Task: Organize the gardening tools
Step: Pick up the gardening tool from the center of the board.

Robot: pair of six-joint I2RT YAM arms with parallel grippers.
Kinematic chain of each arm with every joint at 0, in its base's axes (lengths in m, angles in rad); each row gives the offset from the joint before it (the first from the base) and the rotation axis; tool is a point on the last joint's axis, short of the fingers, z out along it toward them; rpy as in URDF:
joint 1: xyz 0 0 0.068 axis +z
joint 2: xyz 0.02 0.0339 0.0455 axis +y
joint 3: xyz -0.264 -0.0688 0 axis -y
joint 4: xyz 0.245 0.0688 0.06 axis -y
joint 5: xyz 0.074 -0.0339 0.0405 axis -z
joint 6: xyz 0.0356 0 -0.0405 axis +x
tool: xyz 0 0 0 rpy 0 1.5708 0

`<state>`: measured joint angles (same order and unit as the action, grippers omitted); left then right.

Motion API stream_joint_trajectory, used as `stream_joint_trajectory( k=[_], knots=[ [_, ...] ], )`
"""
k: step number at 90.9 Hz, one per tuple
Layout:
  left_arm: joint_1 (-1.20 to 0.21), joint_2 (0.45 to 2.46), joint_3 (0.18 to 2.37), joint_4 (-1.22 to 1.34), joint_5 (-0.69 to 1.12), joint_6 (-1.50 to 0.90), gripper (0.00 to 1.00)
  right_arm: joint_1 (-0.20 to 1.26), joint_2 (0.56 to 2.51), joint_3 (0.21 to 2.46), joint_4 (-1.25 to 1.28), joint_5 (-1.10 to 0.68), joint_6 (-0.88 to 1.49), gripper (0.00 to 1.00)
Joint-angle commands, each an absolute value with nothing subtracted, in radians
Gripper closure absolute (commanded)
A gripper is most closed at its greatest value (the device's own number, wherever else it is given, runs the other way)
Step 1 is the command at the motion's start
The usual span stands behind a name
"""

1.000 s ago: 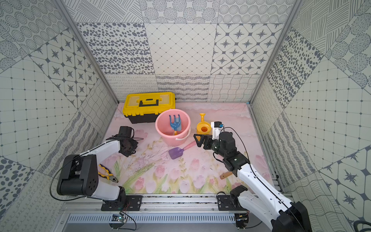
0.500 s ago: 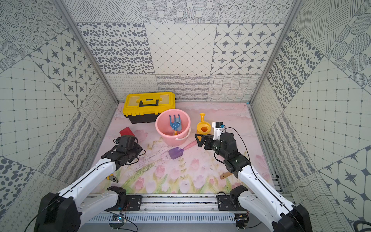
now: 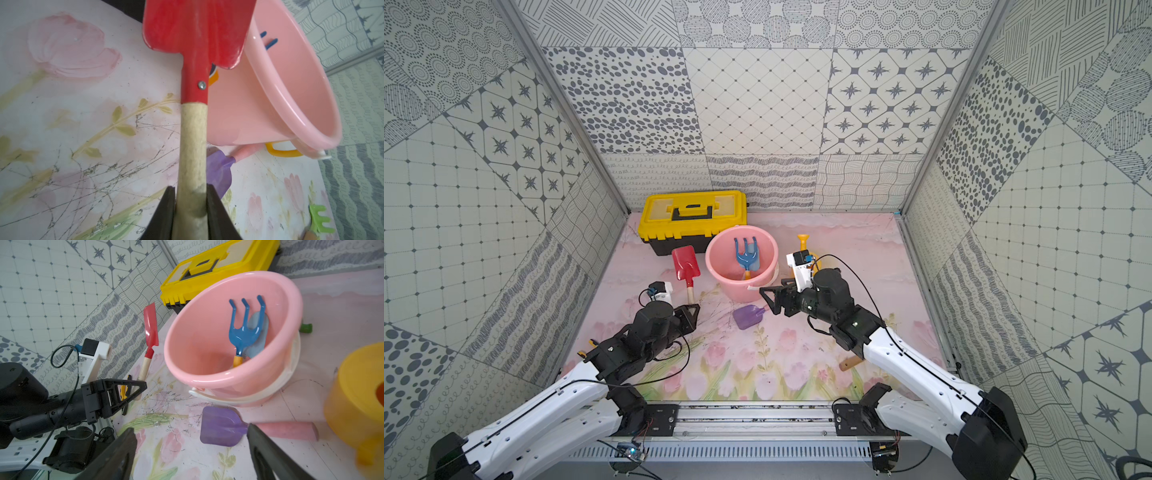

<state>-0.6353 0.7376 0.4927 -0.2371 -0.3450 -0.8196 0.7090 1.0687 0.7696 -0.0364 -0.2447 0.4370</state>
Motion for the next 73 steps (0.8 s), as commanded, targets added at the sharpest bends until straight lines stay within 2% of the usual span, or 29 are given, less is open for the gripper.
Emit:
stream_joint_trajectory(
  k=[1,8,28,50,67,73],
  knots=[
    [-0.709,0.687,0.468,-0.061,-0.371,-0.615,1.00,0.759,1.184,0.898,-0.024,-0.237,0.397,0.21],
    [-0.729,0.654,0.463,-0.050,-0.351,-0.596,1.00,0.792,1.287,0.992,-0.021,-0.269,0.399,0.34],
    [-0.753,0.558,0.415,-0.003,-0.288,-0.572,1.00,0.853,1.534,1.249,-0.067,-0.254,0.394,0.45],
    [-0.769,0.529,0.401,0.022,-0.234,-0.569,1.00,0.855,1.671,1.404,-0.084,-0.281,0.406,0.60],
    [-0.778,0.547,0.406,0.033,-0.213,-0.569,1.00,0.858,1.717,1.467,-0.113,-0.289,0.405,1.00],
    [-0.779,0.547,0.406,0.032,-0.214,-0.569,1.00,0.859,1.712,1.460,-0.109,-0.277,0.405,1.00]
  ],
)
